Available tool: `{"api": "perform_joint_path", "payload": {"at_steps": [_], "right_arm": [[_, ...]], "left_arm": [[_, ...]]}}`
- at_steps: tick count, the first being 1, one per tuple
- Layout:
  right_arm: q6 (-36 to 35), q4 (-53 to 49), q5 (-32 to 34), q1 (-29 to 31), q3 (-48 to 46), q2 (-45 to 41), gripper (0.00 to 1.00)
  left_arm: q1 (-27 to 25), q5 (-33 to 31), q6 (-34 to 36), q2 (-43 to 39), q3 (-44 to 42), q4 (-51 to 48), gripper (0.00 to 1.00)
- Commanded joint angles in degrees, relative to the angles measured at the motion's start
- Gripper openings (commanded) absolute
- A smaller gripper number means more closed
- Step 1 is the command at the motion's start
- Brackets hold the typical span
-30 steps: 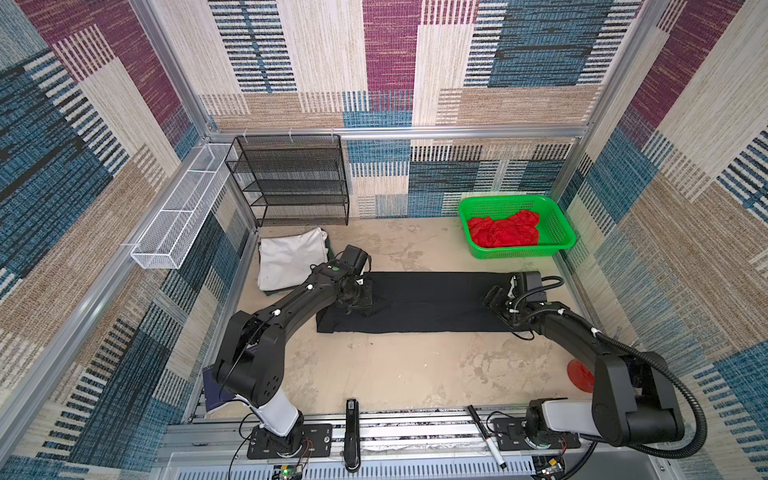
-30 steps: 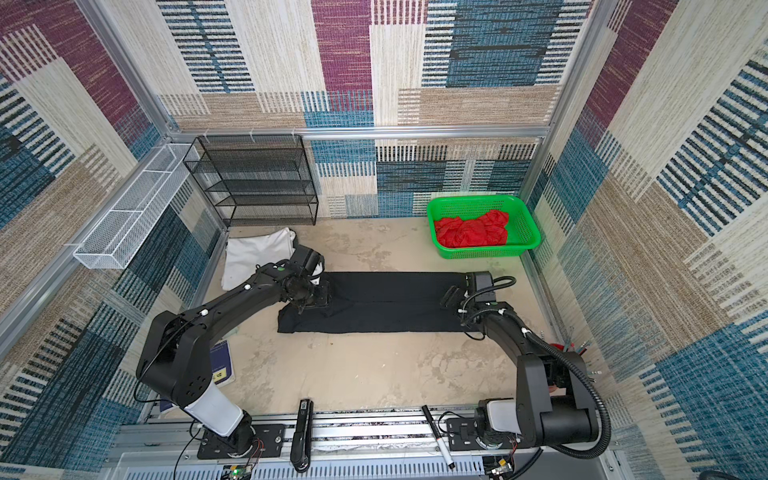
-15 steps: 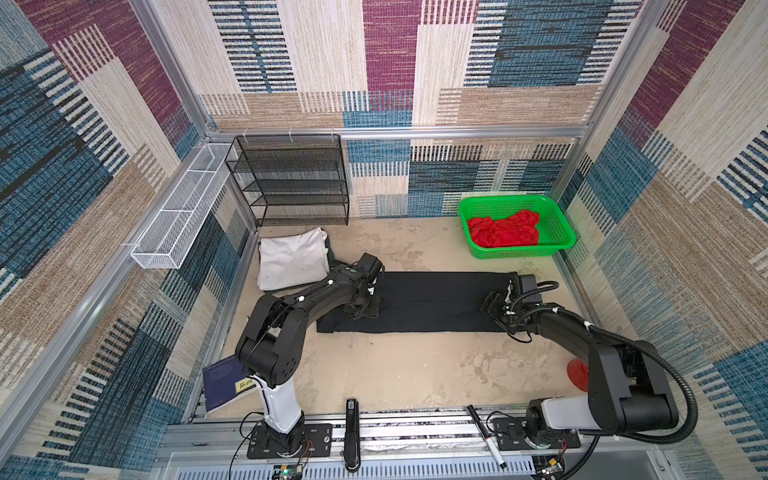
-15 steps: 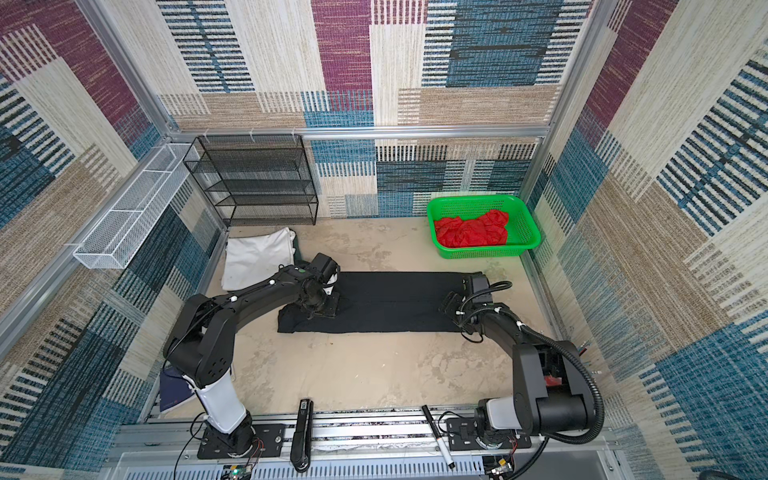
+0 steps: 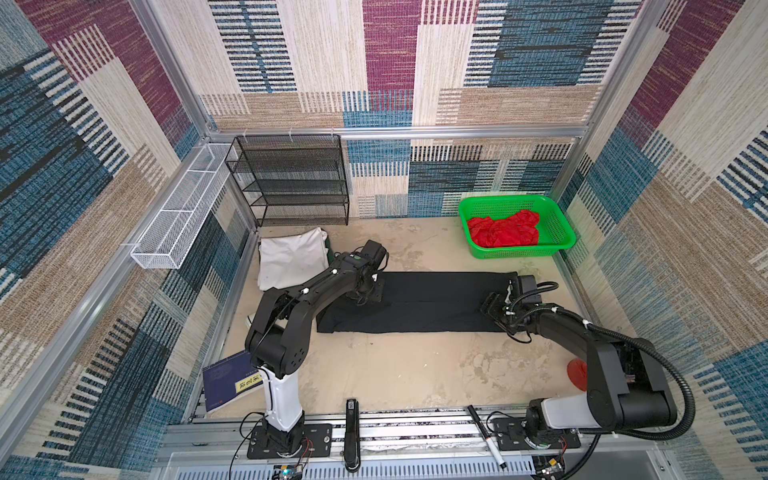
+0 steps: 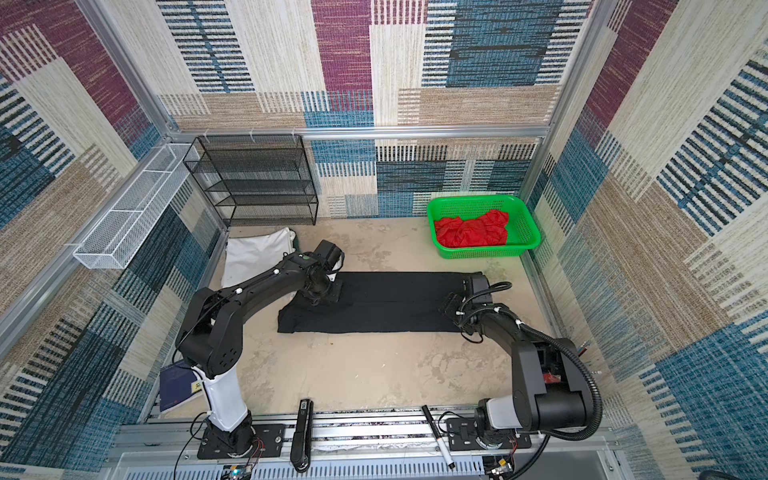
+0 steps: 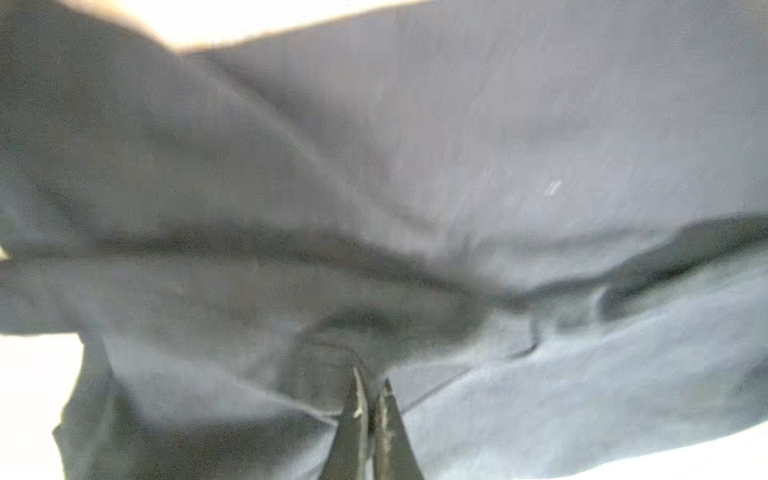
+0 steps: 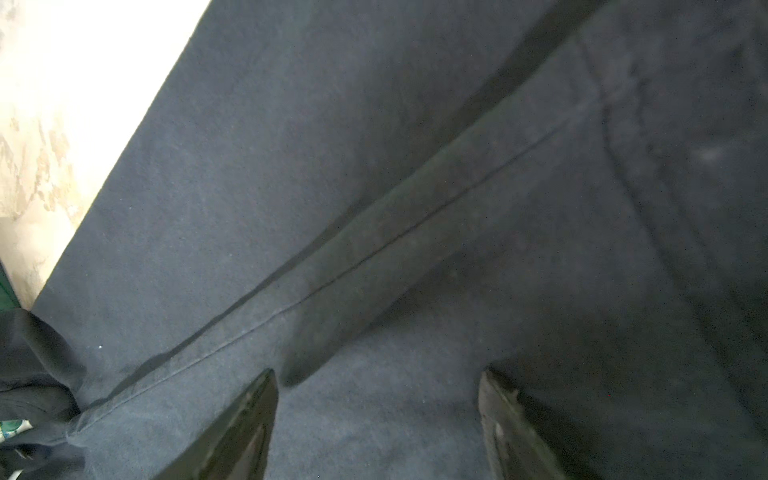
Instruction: Fold and stack the t-shirts
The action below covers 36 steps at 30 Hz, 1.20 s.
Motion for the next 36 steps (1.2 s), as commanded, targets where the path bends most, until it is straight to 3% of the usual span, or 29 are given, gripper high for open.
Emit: {"api": "perform_joint_path", "payload": {"at_steps": [1,9,13,17,20,24,28,32,36], "right_arm": [[-0.39,-0.04,-0.01,-0.13,-0.71,0.23,0.78],[-0.28,0.07,-0.46,-0.3,-2.19,-1.03,0.78],[-0.24,-0.08,-0.46,-0.3,-2.91,-1.98,0.78],[-0.32,-0.8,0.13,-0.48,-3.22,-2.34,0.78],[-0.41,-1.06,0.07,-0.73,-3.4,-2.28,0.78],[-0.64,-0.95,-0.43,-0.81,-3.49,-3.23,0.78],[-0.89,-0.42,-0.91,-0.83,-3.52,-3.74,0.78],[-0.9,0.13,-1.63,-0.84,-3.73,-3.26,0.78],[-0.68,0.41,-1.8,-0.84,-4.07,-3.34,0.78]], "left_arm": [[-0.03,-3.41,7.25,4.08,7.45,-7.06,0.0],[-0.77,-5.01,14.12,18.11,30.4,-19.91,0.05],[-2.35,-4.96,15.28,19.33,33.07,-19.01,0.21],[-3.36,-4.88,14.95,14.65,26.98,-12.01,0.31],[-3.24,-3.9,13.57,6.34,15.3,-0.5,0.35],[-1.29,-5.43,9.5,-0.64,4.38,4.93,0.38],[4.11,-6.78,4.29,-1.38,2.44,1.05,0.38],[9.05,0.69,1.17,-1.92,0.06,3.22,0.36],[8.93,3.81,0.57,-2.09,-1.26,3.72,0.37]]}}
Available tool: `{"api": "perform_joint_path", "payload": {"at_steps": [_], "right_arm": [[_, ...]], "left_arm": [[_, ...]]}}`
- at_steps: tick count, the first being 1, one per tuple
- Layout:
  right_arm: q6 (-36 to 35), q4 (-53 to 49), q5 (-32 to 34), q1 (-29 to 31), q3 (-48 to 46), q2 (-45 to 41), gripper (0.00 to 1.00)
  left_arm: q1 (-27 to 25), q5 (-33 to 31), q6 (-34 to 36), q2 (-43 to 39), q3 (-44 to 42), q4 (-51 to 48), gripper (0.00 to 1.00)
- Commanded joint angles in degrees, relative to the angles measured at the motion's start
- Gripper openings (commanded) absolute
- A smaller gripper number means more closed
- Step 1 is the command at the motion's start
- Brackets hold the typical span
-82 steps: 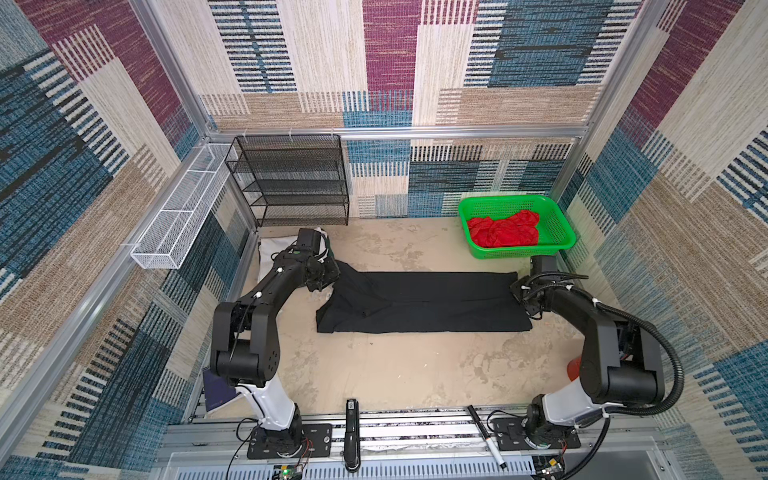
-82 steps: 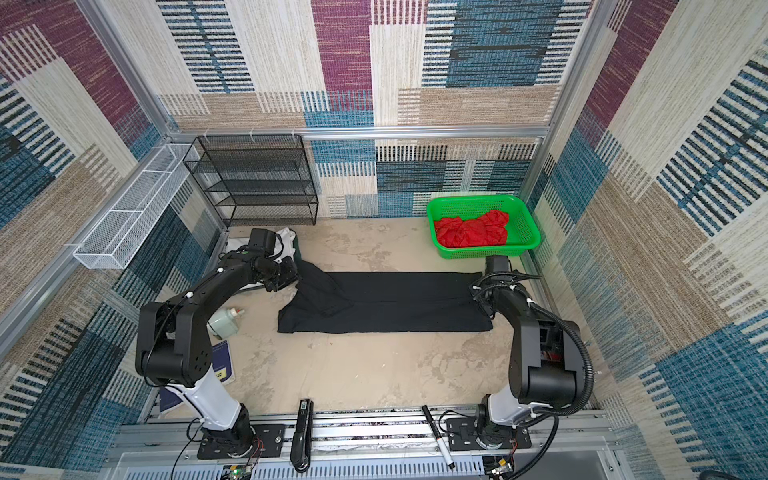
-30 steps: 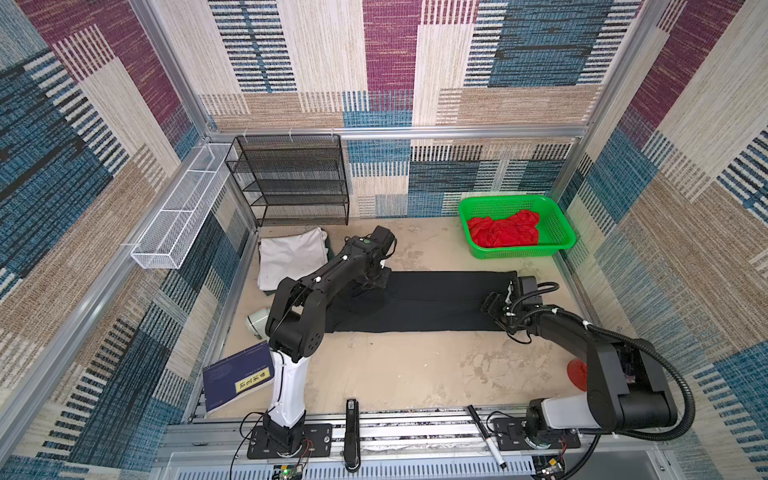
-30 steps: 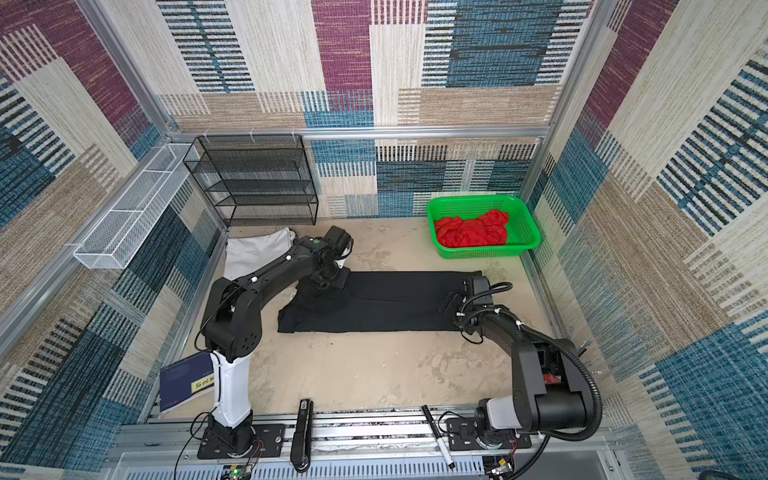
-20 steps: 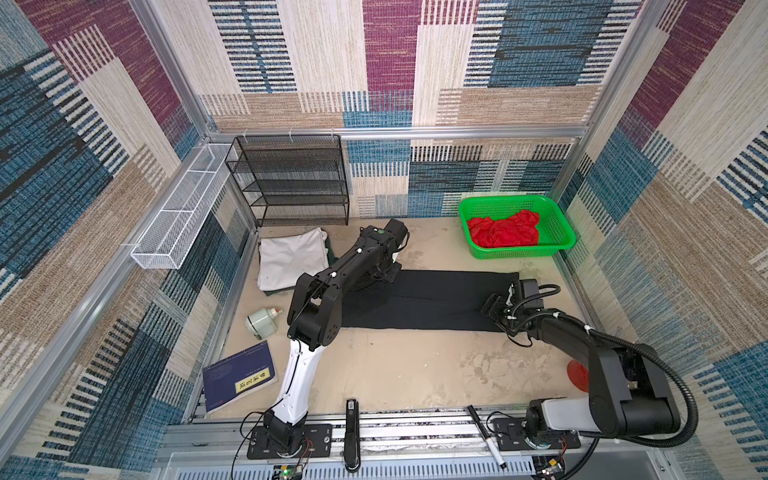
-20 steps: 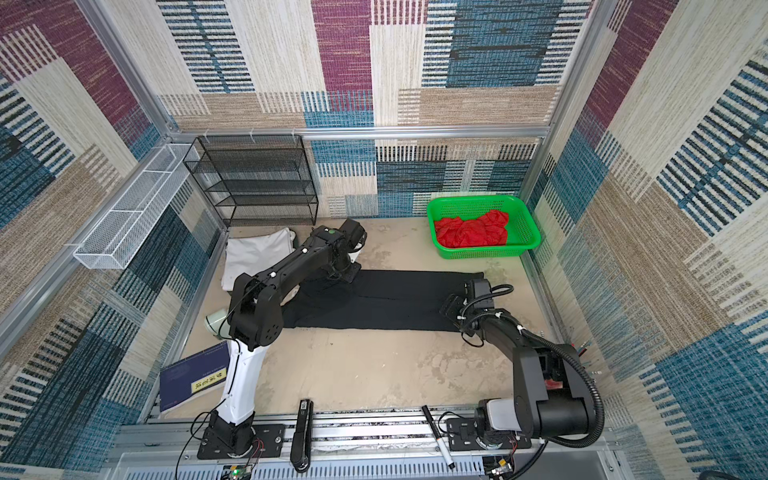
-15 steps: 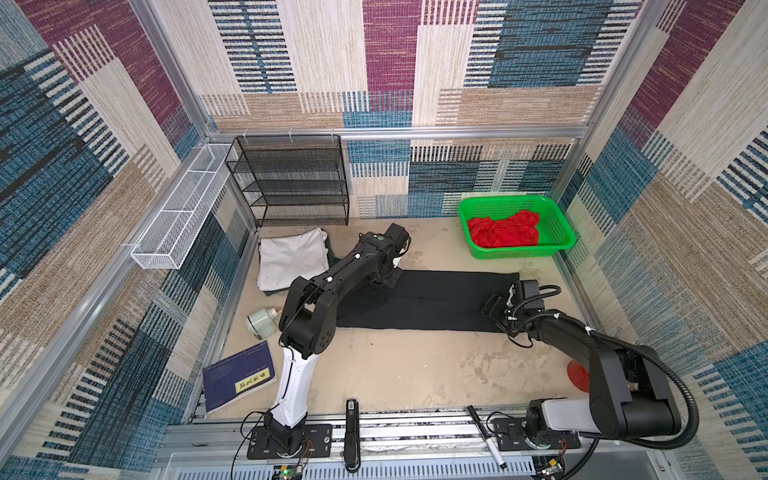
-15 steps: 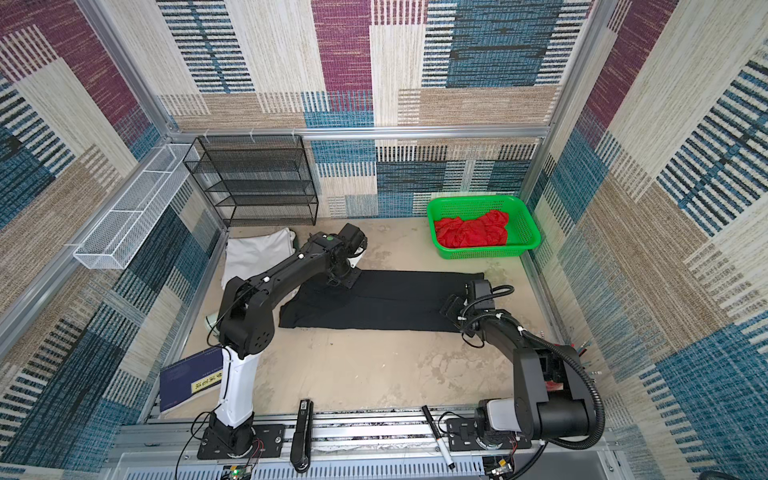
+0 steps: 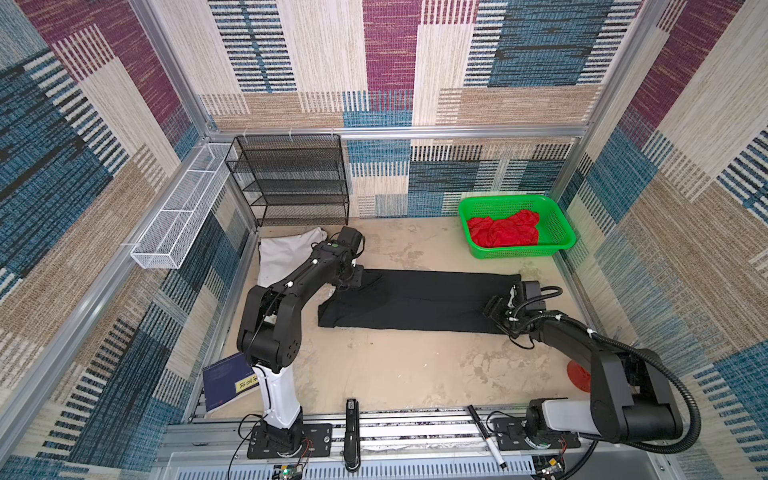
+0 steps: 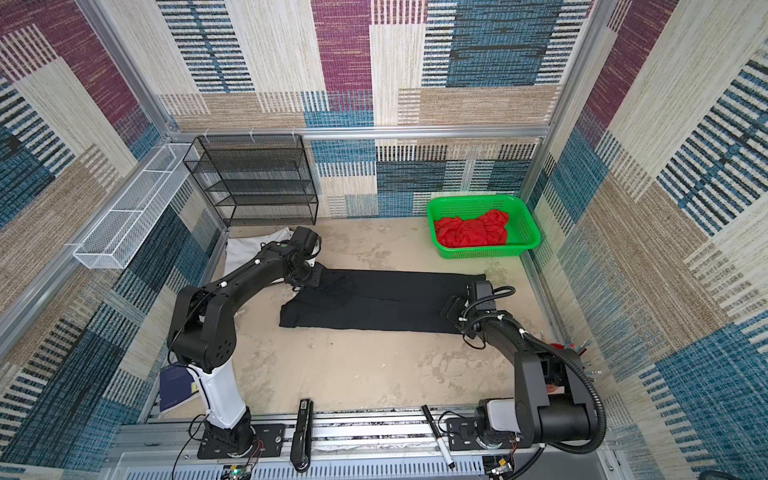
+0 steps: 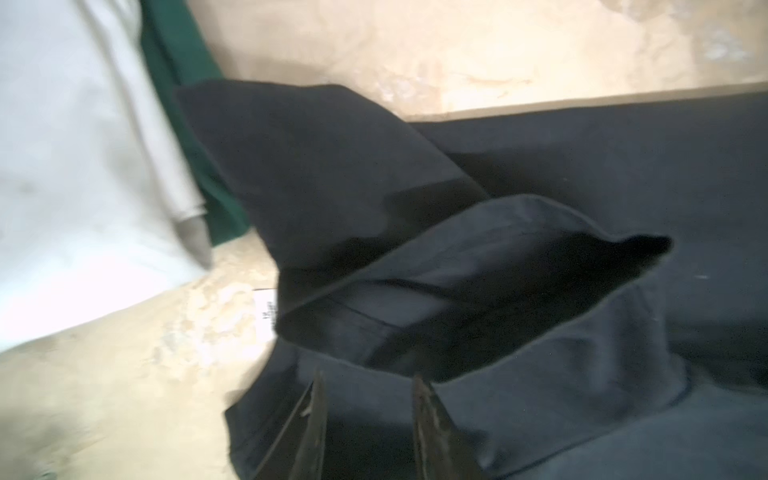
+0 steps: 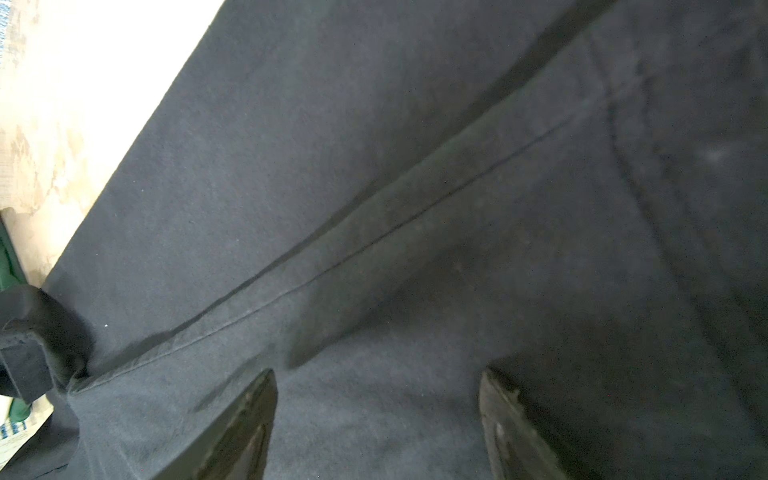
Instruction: Fold and stack the t-shirts
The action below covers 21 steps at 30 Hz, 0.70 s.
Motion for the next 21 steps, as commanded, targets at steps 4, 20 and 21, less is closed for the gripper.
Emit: {"api": "perform_joint_path", "payload": {"at_steps": [4,20,21], "right_arm": [[-0.16,-1.36,-0.14,-0.04,-0.3,0.66,0.78],[-0.44,-0.37,-1.37,-0.04,-0.59,1.74,0.78],[-0.35,-0.26,-1.47,-0.04,-0.59,1.72,0.78]], "left_arm": [[0.2,2.47,-6.23,-0.25,-3.09,2.13,0.38],[-2.67,8.56,-6.78,-1.86,-6.29,8.04,0.4],[-3.11,7.8,-6.0,-1.43,-5.48,7.55,0.4]]}}
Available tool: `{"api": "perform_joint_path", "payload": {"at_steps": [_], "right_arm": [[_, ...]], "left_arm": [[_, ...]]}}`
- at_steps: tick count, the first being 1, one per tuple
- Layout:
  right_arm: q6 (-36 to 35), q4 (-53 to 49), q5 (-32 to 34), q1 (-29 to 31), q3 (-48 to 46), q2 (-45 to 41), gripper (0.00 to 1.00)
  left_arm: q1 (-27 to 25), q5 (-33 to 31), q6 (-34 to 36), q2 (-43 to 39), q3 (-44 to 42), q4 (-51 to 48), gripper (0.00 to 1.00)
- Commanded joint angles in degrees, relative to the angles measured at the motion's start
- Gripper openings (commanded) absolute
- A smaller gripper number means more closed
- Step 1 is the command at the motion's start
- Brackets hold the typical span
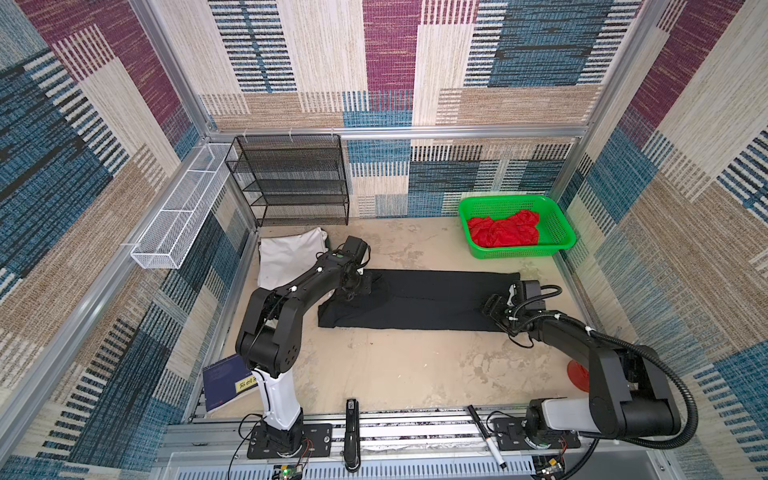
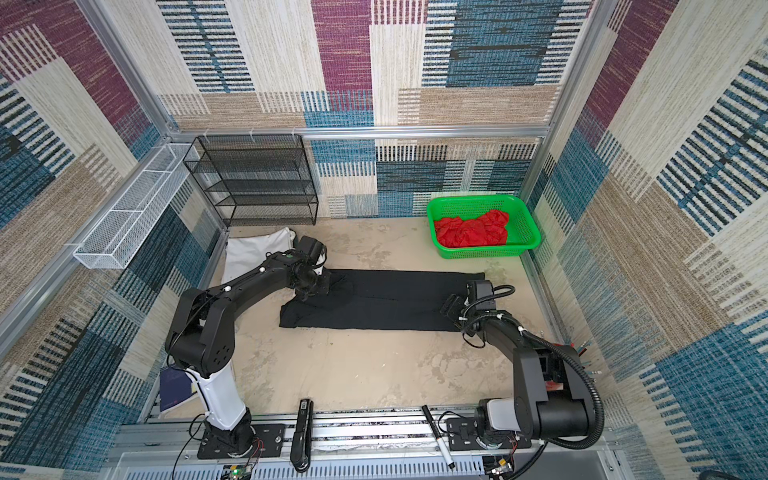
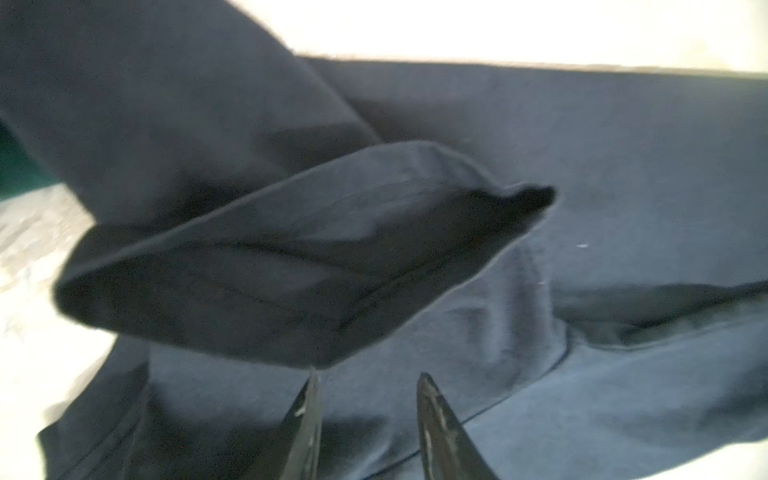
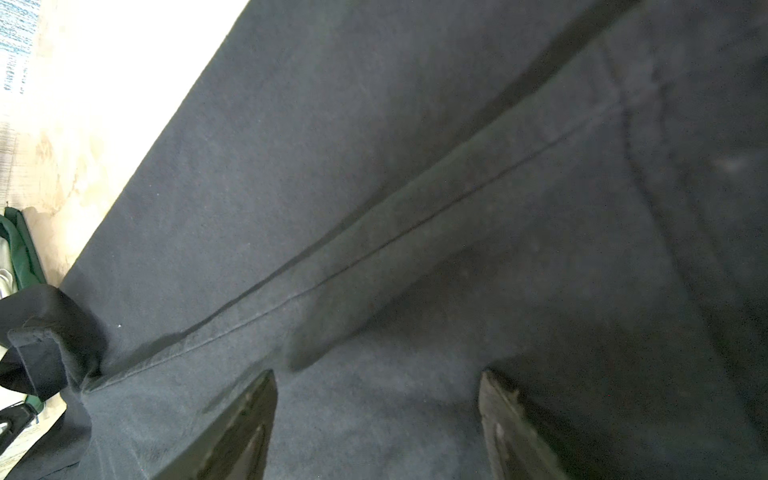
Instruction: Fold and stack the t-shirts
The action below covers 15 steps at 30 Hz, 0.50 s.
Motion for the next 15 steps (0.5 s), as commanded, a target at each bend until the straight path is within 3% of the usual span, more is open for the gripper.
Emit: {"api": "perform_joint_path", "payload": {"at_steps": [1,6,15], "right_arm": [[0.09,-2.99,-0.72,0.04,-0.51,0.35,0.78],[0.02,-3.01,-0.82,0.04,-0.77,-0.02,0.78],[-0.16,-3.14,-0.89,0.05,-1.59,-0.7,0.78]], "left_arm": [[-1.12,-0.65,3.52,0.94,2.23,0.3,0.4],[-3.32,-2.71,9.75,4.91,9.73,-3.74,0.41],[-4.38,-0.31,11.56,13.5,20.48,-9.0,0.41]]}}
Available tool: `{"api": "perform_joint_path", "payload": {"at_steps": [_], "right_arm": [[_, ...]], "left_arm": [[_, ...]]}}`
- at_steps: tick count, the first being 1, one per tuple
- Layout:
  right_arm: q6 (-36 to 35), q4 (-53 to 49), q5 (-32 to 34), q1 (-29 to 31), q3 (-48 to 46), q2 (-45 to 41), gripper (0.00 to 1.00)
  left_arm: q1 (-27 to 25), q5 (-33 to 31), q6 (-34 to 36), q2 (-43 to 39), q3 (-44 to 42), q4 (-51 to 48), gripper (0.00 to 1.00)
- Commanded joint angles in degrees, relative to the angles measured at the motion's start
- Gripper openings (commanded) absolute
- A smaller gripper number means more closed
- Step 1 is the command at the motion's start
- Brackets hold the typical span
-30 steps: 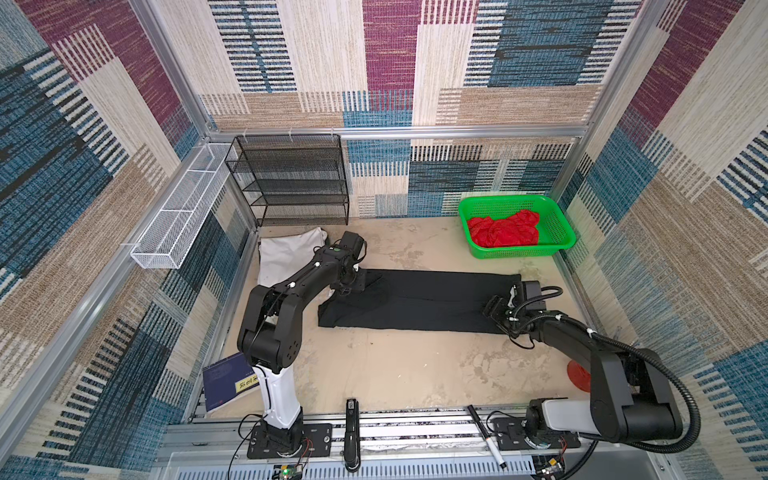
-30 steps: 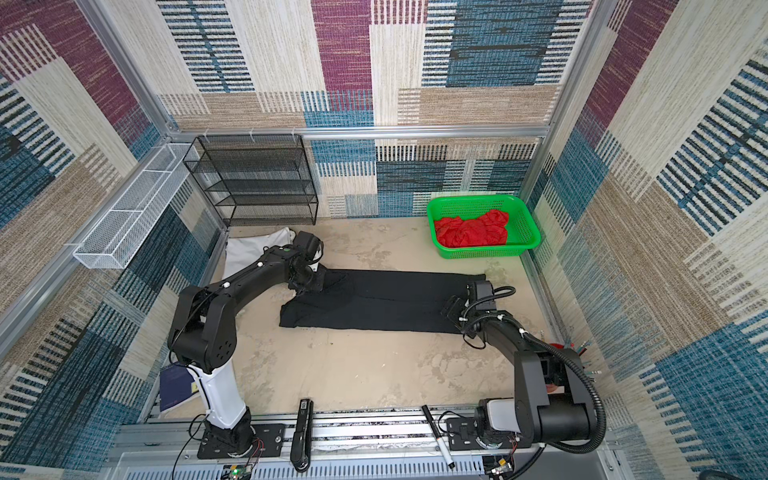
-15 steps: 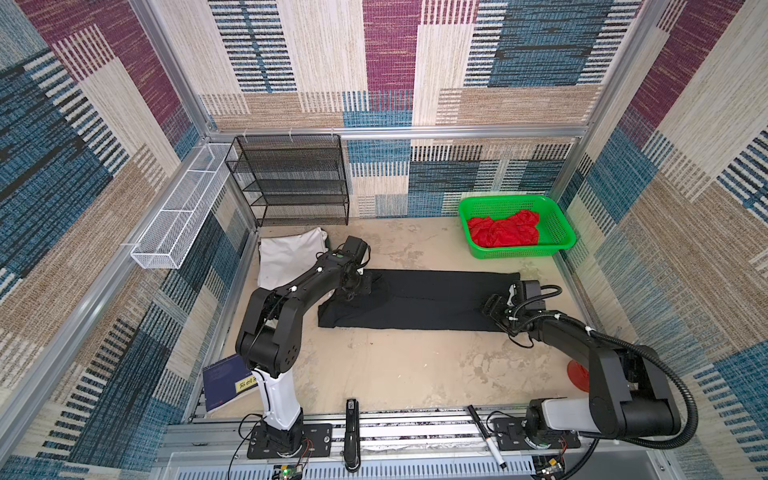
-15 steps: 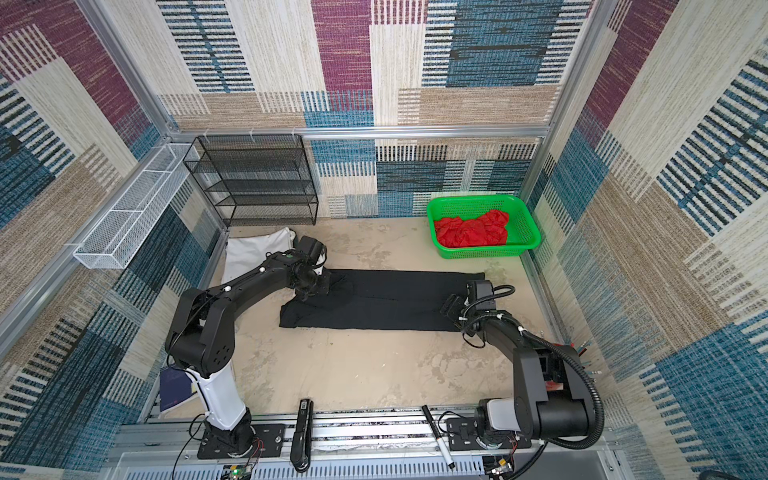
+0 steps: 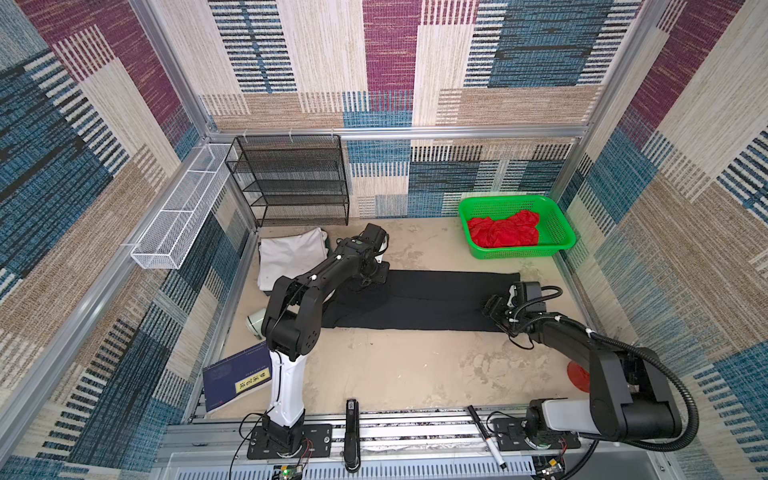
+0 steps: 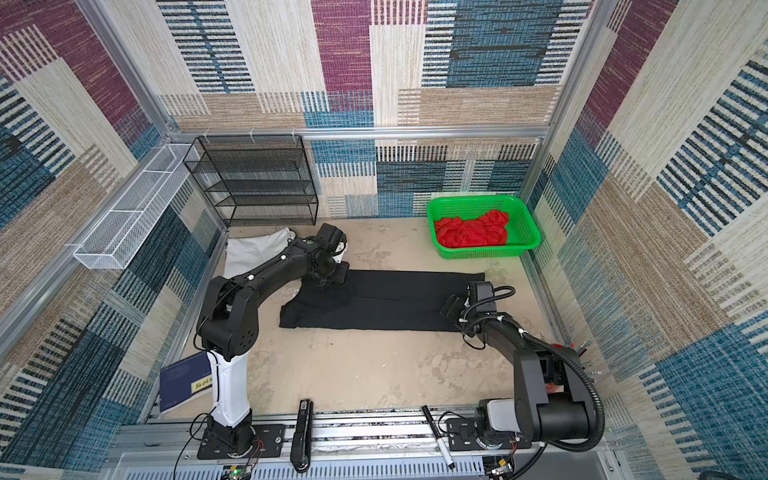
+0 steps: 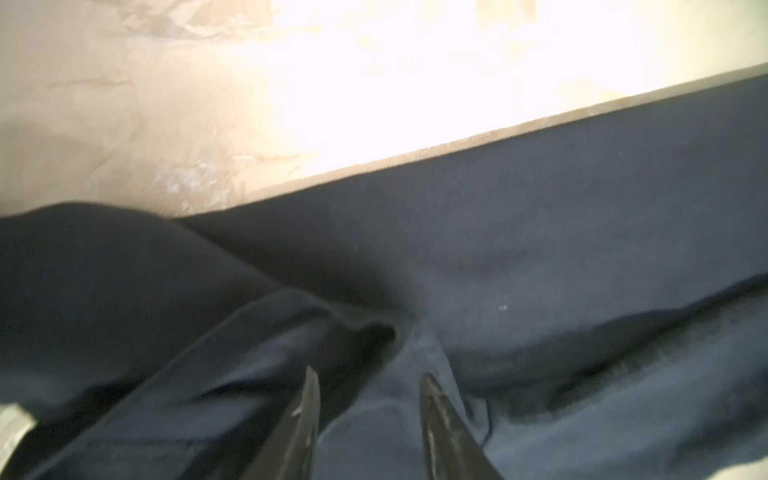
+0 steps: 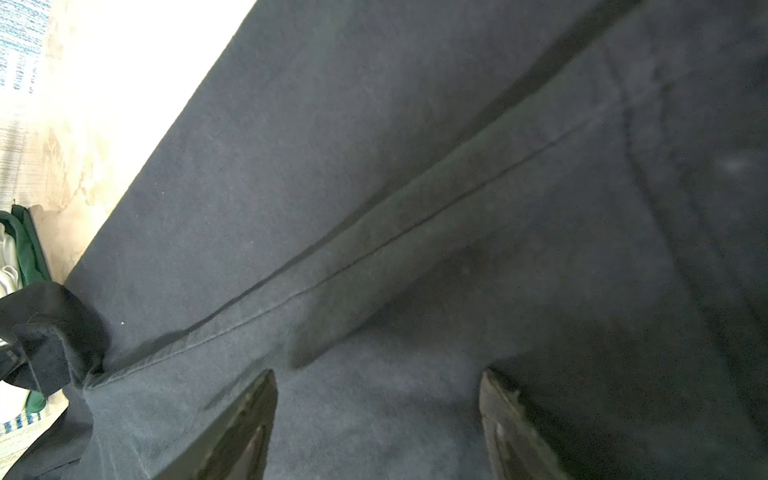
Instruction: Fold and stack the t-shirts
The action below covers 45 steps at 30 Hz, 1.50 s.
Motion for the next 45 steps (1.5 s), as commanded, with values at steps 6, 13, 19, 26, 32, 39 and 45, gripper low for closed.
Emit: {"api": "perform_joint_path", "payload": {"at_steps": [6,13,19,26,32,39,45], "right_arm": [[-0.42,-4.52,-0.5,0.0,-0.62,0.16,0.78],[-0.42,-4.02,-0.87,-0.11,-1.62,-0.37,0.79],[-0.26,-4.17,-1.07,-0.2,-2.7,-1.93,0.79],[-0.03,-4.11,-1.62,-0.18,-3.3,-2.87,0.78],[-0.09,-4.59,-1.71,-0.22,-3.55,-4.05,0.79],[-0.34,-3.77,-2.58,-0.18,-3.79,-3.12,0.79],[-0.4,-3.39,-2.85,-0.22,-3.59,-2.45,0.79]], "left_arm": [[-1.01,0.42,2.8,4.22,7.23,-5.04,0.18],[-4.36,-4.59,8.33,6.14,13.02,-8.97,0.0],[-8.0,-15.51,17.04,13.87,23.69,-19.27,0.05],[-8.7,-18.33,21.21,8.57,15.74,-10.78,0.3],[-3.11,-10.86,12.54,-4.98,0.25,1.28,0.4],[6.49,-8.19,0.43,-6.53,-4.48,0.21,0.39],[8.46,-7.21,-0.28,-4.38,-2.9,1.61,0.39]]}}
